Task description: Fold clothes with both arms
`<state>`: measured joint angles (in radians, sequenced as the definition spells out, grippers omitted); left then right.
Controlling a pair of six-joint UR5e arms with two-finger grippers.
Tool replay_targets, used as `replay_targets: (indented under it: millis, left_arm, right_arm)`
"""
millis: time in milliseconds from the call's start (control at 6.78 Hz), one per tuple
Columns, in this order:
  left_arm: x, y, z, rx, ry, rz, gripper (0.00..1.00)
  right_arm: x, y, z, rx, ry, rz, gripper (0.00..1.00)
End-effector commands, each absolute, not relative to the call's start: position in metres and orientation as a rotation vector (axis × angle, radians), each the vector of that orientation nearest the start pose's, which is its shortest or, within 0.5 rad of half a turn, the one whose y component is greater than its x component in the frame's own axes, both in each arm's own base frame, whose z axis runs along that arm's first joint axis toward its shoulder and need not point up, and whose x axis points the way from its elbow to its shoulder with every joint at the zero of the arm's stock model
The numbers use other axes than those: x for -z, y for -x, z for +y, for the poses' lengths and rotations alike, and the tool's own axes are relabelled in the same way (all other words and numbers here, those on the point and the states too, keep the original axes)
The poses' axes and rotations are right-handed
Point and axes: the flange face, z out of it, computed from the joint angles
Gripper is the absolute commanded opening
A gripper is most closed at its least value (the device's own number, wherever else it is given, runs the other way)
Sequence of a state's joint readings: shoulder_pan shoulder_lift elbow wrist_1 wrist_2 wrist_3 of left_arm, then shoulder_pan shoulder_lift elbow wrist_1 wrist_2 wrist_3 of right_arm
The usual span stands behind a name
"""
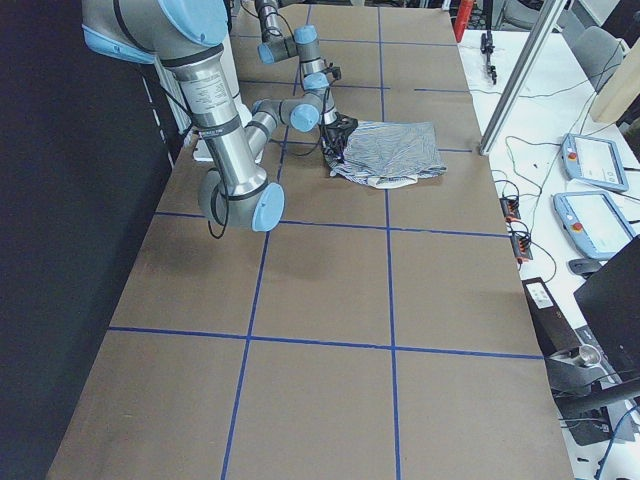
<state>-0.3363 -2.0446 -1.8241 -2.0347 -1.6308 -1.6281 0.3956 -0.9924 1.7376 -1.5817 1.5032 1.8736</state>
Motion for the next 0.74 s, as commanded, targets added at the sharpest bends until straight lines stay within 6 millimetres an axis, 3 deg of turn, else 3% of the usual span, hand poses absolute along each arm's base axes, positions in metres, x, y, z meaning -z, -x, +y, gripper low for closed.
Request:
replay_targets:
  millis: [0,443,590]
  left_arm:
    - [-0.186,-0.497,-0.309,0.285,-0.086,1.188,0.0]
    - [-0.124,-0.398,-0.267,0.261,-0.037,1.153,0.0]
    - [-0.122,-0.398,-0.265,0.262,-0.031,1.133,0.0]
  right_arm:
    - [-0.222,0.519,-0.369,-0.693,-0.098,-0.781,0.0]
    - [-0.153,0.456,-0.287,-0.705,-0.014,-0.813,0.0]
    - [-0.153,0.462,-0.286,-0.7,-0.015,-0.808,0.0]
